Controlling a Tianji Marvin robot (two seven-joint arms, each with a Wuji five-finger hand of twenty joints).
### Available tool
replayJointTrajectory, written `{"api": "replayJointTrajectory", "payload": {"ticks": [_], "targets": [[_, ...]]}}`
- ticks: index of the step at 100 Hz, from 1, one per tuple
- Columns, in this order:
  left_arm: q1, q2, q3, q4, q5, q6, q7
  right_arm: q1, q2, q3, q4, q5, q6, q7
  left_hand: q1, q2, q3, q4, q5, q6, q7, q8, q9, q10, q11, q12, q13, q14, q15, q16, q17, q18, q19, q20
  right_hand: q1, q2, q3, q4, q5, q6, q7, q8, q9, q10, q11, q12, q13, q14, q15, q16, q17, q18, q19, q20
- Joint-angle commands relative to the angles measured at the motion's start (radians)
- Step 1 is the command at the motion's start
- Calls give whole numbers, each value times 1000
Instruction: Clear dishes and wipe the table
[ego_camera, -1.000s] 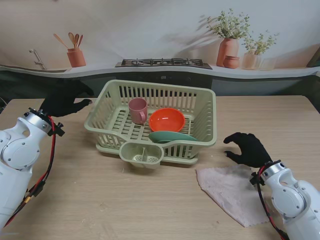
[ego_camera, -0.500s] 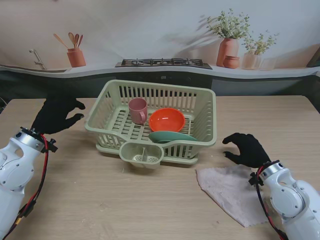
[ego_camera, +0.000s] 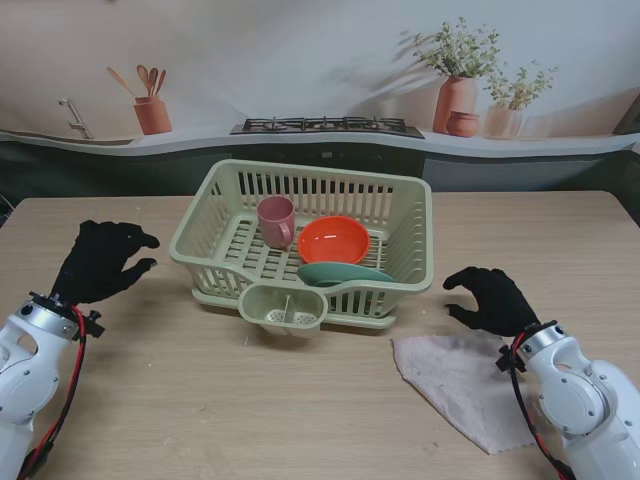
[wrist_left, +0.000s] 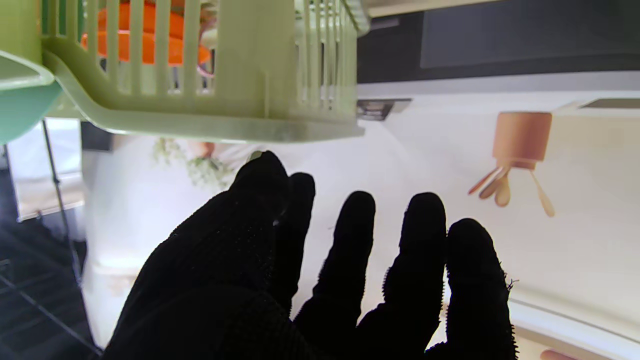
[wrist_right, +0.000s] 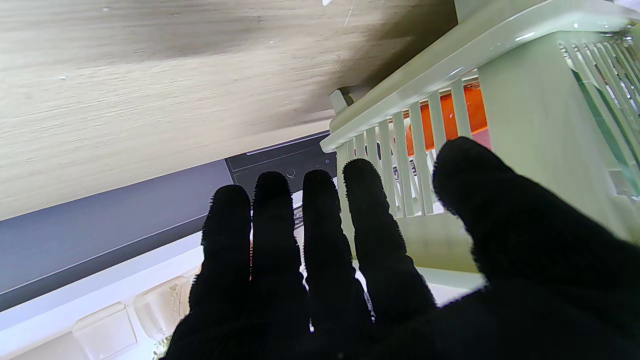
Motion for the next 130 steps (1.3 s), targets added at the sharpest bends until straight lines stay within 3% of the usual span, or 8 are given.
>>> {"api": "replayJointTrajectory", "payload": {"ticks": [1,15,61,130], "targets": [[31,-5,-4,-7,8,3,1,-7,2,-1,-7,-4,-2,16,17,30,-5,23,-18,0,-13,8,-17,-20,-3,-22,-29,-8,-9,-8,-17,-11,-18,-17,8,7,20,43,10,-5,4,0,7,-13,5,8,-8,-16,1,0,-15,-21,-11,12],[75,-11,-10,-24,3,14,21,-8,3,-1,-9,-4,-2,20,12,26,0,23,-6,8,-20,8,-9,-15,-4,-24,-24,1,-11,-8,-18,-6,-20,-21,8,7,20,43,9,-5,4,-1,6,-14,4,8,-9,-15,0,0,-15,-23,-11,12],[195,-29,-6,-126,-119,89,-70,-15,6,-2,-15,-11,4,38,-27,38,9,19,38,25,-66,9,11,1,-16,-31,-9,22,-10,-4,28,3,41,5,8,7,21,43,10,-3,4,-1,6,-13,5,8,-9,-15,1,0,-16,-21,-10,13],[253,-47,12,-148,-252,133,-96,-33,14,19,-32,-18,-12,78,-34,83,-48,27,71,41,-108,17,24,19,-13,-30,17,46,5,-6,91,17,79,41,6,1,24,43,11,-2,2,-2,6,-10,4,7,-10,-12,0,-1,-17,-18,-9,13]]}}
